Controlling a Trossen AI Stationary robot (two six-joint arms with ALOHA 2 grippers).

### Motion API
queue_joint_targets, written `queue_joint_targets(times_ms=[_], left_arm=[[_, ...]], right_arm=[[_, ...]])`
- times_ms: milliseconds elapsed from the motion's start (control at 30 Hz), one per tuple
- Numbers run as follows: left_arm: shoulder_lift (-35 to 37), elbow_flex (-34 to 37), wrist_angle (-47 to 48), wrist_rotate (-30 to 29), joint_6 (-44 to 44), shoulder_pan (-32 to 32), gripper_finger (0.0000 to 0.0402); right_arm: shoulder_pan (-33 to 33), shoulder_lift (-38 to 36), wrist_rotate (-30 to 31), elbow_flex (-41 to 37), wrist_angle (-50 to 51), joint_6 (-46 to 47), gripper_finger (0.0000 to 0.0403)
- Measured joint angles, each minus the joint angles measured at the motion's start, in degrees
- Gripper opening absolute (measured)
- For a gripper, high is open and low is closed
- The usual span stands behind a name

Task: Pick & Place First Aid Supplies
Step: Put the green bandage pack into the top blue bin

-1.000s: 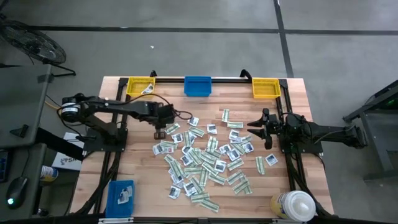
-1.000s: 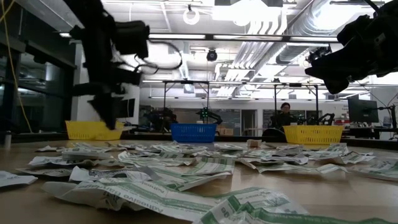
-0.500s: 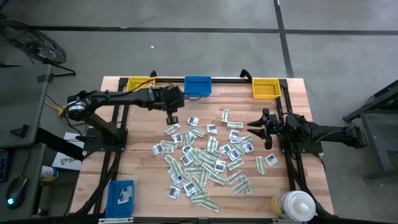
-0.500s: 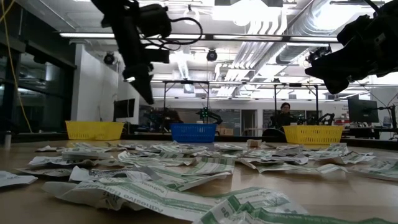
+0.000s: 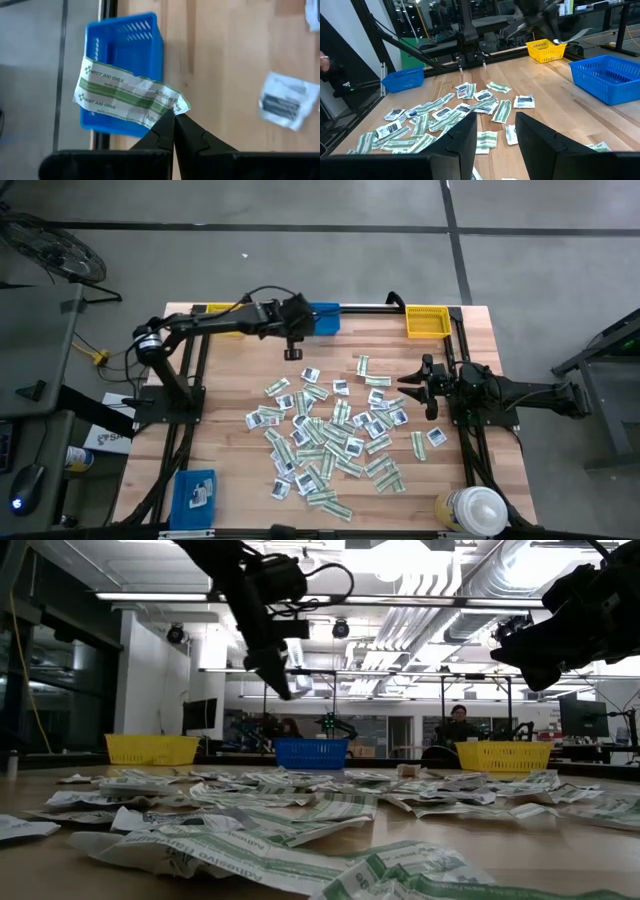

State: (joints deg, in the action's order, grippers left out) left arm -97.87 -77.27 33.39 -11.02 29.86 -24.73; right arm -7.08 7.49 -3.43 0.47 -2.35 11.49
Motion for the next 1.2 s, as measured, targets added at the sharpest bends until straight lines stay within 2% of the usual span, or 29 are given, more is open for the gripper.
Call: queue_joint_targets(times_ms=[433,700,867,1200], left_arm=[[-13.7,-12.1,4.3,1.2,-0.1,-6.6,0.0],[-16.7,-13.2,6.6,4.7,-0.6,-8.6,0.0],[-16.7,-13.2,8.0,9.0,-0.1,-9.1,0.0],[-16.7,-13.2,7.7,10.9,14.0,-9.9,0.0]], right_arm=[[0.0,0.0,0.0,0.0,0.0,0.0,0.0129],[0.0,0.0,0.0,0.0,0.0,0.0,0.0129],[0.0,0.0,0.0,0.0,0.0,0.0,0.0129],[0.0,0.0,0.0,0.0,0.0,0.0,0.0129]])
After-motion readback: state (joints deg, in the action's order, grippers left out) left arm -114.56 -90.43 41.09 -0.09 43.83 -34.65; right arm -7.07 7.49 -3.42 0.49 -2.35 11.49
